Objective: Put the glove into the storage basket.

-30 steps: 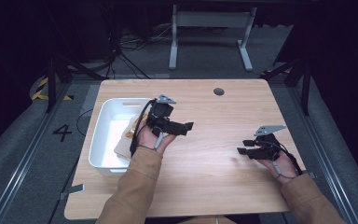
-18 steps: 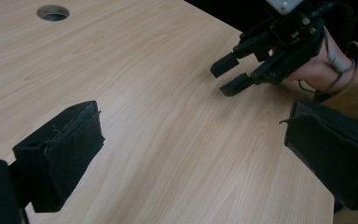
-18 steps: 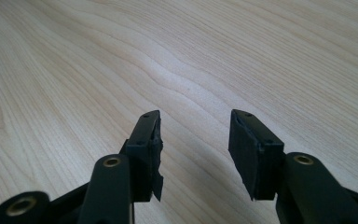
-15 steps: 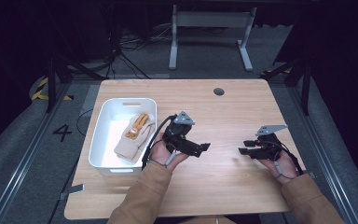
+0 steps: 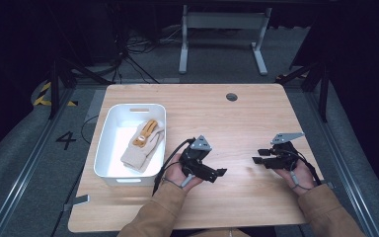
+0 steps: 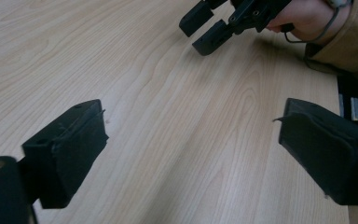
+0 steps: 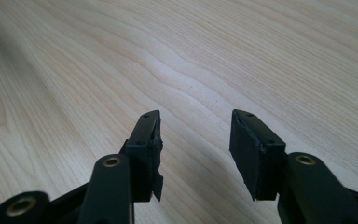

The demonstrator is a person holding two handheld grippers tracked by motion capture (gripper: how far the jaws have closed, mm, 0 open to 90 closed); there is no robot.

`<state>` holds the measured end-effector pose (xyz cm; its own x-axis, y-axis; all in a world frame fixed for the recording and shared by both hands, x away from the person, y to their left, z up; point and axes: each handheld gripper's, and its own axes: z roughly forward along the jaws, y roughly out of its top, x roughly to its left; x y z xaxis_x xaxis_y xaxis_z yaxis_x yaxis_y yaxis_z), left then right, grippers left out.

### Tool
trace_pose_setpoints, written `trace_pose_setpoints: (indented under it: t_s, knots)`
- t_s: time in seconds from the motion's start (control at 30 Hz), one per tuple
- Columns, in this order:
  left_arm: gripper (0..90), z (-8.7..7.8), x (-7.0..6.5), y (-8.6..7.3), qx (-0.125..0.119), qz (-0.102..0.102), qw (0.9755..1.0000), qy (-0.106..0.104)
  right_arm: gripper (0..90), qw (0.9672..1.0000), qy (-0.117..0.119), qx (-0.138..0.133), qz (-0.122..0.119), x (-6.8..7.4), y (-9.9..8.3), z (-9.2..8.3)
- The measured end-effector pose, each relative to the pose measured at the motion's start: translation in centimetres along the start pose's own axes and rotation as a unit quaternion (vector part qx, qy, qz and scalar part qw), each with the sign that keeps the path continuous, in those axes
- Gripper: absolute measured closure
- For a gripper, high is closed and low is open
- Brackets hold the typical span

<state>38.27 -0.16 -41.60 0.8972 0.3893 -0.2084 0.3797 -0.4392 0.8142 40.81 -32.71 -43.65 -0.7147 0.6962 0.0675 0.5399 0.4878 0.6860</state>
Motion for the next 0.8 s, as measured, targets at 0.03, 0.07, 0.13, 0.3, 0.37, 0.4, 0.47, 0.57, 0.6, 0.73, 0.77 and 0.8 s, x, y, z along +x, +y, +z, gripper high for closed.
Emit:
trace_pose_setpoints:
  t_s: [0.03, 0.07, 0.13, 0.3, 0.37, 0.4, 0.47, 0.57, 0.6, 0.73, 0.77, 0.8]
  knots:
    - [9.8, 0.4, 0.0, -0.3, 0.006, 0.002, 1.0, 0.0, 53.7, 1.0, 0.001, 0.0, 0.0, 0.0, 0.0, 0.0]
    - [9.8, 0.7, -0.1, -0.5, 0.017, 0.008, 0.9998, 0.006, 53.7, 1.0, 0.001, 0.0, 0.0, 0.0, 0.0, 0.0]
    - [11.5, 1.4, -0.3, -1.0, 0.036, 0.013, 0.9992, 0.012, 53.6, 1.0, 0.002, 0.001, 0.001, 0.0, 0.0, 0.0]
    - [14.2, 2.5, -0.2, -1.9, 0.055, 0.012, 0.998, 0.031, 53.1, 1.0, 0.003, 0.004, -0.002, 0.1, -0.1, 0.3]
    - [15.0, 2.8, -0.2, -2.1, 0.06, 0.015, 0.9972, 0.042, 52.8, 1.0, 0.003, 0.006, 0.0, 0.1, -0.1, 0.4]
    - [15.1, 3.0, -0.2, -2.2, 0.063, 0.014, 0.9968, 0.047, 52.8, 1.0, 0.002, 0.007, -0.001, 0.1, -0.1, 0.5]
    - [15.2, 3.3, -0.1, -2.4, 0.066, 0.013, 0.9964, 0.051, 52.7, 1.0, 0.003, 0.008, -0.001, 0.1, -0.2, 0.5]
    - [15.3, 3.7, 0.1, -2.7, 0.075, 0.005, 0.9959, 0.049, 52.5, 1.0, 0.003, 0.007, -0.001, 0.1, -0.2, 0.5]
    - [15.4, 3.6, 0.1, -2.8, 0.076, 0.004, 0.9958, 0.05, 52.5, 1.0, 0.003, 0.007, -0.001, 0.1, -0.2, 0.5]
    - [16.0, 3.5, 0.2, -2.8, 0.072, -0.001, 0.996, 0.053, 52.3, 1.0, 0.003, 0.006, 0.002, 0.0, -0.2, 0.5]
    - [16.0, 3.5, 0.2, -2.8, 0.069, -0.006, 0.9961, 0.056, 52.3, 1.0, 0.003, 0.006, 0.002, 0.0, -0.2, 0.5]
    - [16.0, 3.4, 0.3, -2.8, 0.067, -0.006, 0.9963, 0.053, 52.3, 1.0, 0.003, 0.006, 0.002, 0.0, -0.2, 0.5]
